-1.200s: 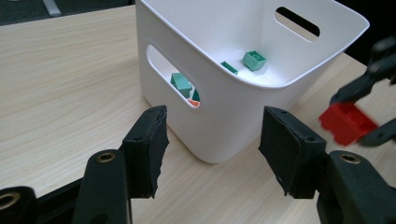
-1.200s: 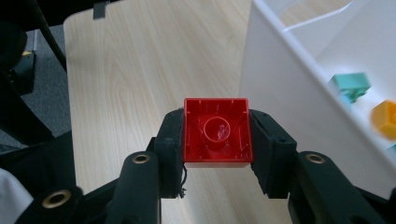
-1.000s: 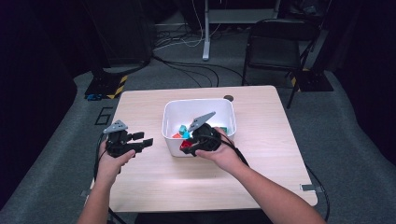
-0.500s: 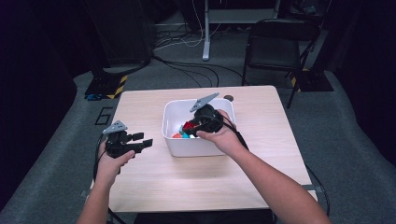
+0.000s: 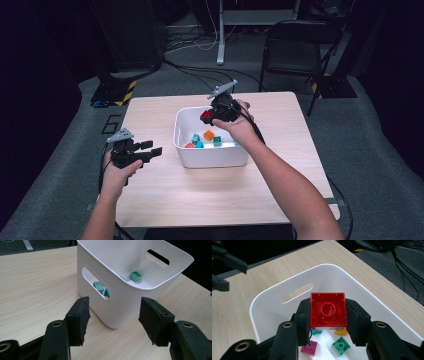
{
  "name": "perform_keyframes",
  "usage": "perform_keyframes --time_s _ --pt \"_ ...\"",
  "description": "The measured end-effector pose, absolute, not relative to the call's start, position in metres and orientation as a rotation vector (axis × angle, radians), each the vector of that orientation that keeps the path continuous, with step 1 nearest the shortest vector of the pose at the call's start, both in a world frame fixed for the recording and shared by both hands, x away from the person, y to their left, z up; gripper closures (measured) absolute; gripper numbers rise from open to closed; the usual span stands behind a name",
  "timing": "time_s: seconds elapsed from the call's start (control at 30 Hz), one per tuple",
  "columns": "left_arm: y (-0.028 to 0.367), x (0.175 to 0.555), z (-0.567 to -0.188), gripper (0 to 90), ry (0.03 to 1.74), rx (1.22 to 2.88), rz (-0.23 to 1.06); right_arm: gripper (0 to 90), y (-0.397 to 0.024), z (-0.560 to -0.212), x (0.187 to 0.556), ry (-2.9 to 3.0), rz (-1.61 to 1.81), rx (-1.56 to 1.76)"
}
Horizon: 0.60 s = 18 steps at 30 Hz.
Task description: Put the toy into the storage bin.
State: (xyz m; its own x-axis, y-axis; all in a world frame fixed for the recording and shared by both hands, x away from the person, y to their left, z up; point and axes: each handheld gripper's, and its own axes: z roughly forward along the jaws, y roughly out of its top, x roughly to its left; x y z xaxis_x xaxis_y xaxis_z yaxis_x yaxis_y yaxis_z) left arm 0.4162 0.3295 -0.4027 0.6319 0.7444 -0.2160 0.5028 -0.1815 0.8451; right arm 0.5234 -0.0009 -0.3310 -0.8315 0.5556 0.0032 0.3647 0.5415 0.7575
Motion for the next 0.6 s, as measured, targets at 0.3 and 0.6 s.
perform_keyframes --time_s 0.3,0.6 --pt "0.332 0.417 -0.404 41.3 1.009 1.84 0.304 58.4 0.007 -0.351 0.553 2.564 1.12 0.835" --pt "0.335 0.417 -0.405 41.3 1.02 1.833 0.306 58.4 0.02 -0.374 0.569 2.596 1.074 0.828"
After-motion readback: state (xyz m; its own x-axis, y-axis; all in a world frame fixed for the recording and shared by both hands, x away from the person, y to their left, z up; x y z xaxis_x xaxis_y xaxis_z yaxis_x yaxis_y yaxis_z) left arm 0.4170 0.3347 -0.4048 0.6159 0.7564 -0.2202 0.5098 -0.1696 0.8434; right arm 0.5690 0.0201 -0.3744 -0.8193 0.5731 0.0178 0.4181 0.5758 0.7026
